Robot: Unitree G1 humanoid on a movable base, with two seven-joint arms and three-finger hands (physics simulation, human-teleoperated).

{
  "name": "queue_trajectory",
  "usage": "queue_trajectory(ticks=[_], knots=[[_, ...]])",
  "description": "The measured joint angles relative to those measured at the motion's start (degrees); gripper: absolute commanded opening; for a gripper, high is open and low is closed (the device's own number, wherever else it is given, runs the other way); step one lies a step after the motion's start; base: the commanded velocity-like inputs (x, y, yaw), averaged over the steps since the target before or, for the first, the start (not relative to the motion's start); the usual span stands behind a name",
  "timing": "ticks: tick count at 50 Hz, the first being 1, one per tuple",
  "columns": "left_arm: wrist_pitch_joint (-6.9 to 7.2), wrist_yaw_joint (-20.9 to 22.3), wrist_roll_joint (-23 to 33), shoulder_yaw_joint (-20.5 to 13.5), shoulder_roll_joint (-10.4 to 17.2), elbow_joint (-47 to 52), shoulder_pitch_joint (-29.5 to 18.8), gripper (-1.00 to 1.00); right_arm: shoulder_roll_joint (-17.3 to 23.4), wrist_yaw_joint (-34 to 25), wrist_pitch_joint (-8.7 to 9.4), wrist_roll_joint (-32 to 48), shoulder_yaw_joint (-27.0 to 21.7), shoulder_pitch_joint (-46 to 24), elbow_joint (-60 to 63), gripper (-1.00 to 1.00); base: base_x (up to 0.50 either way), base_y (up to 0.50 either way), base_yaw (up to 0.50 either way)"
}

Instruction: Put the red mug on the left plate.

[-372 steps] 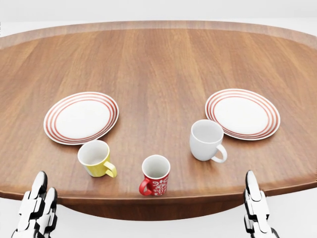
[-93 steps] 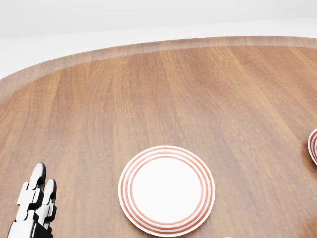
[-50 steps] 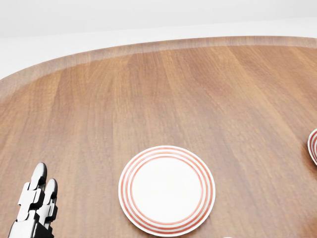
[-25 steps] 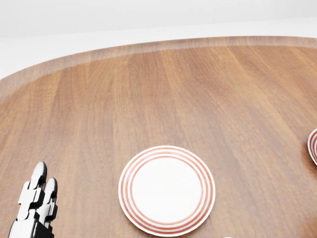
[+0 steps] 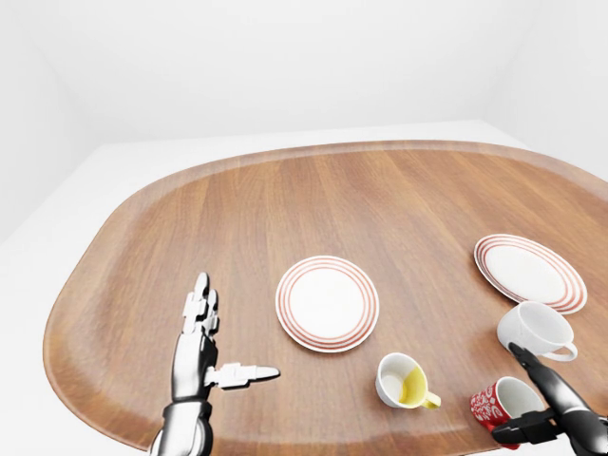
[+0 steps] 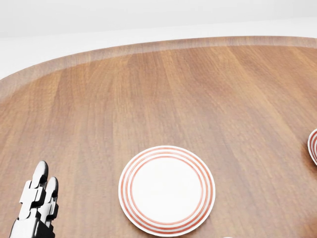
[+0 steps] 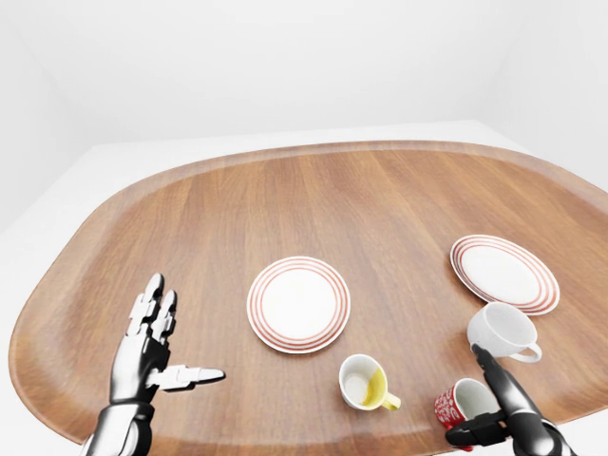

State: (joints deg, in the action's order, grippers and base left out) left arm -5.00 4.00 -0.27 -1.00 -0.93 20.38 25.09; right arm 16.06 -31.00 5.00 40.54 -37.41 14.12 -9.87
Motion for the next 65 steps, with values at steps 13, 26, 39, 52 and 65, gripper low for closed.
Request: queue_trajectory(ticks=[13,26,39,52,65], knots=[[0.0,-0.13,0.03,0.13,0.08,0.04,0.1,1.0,0.61,0.12,0.0,-1.86,1.64,0.38,-1.35,-1.0,0.0,0.0,0.0],[0.0,-0.18,0.04,0.24,0.11,0.0,0.25,1.0,0.25,-3.86,-0.04,2.49,2.32,0.39,-1.35,-1.0,0.0,0.0,0.0],[0.0,-0.18,-0.1,0.15,0.13,0.04,0.32,1.0,1.72,-3.82,-0.03,7.56,3.26,-4.81,4.52,-1.0,0.0,0.0,0.0],[0.0,0.0,-0.25,-0.14,0.04,-0.04,0.07,1.0,9.67,-1.98,-0.06,16.23,16.22,-31.24,-0.13,-1.0,0.0,0.0,0.0],[0.0,0.36,-0.6,-0.41,0.02,-0.06,-0.07,1.0,9.59,11.83,-0.02,13.01,27.4,-67.94,-36.68,-1.0,0.0,0.0,0.0]])
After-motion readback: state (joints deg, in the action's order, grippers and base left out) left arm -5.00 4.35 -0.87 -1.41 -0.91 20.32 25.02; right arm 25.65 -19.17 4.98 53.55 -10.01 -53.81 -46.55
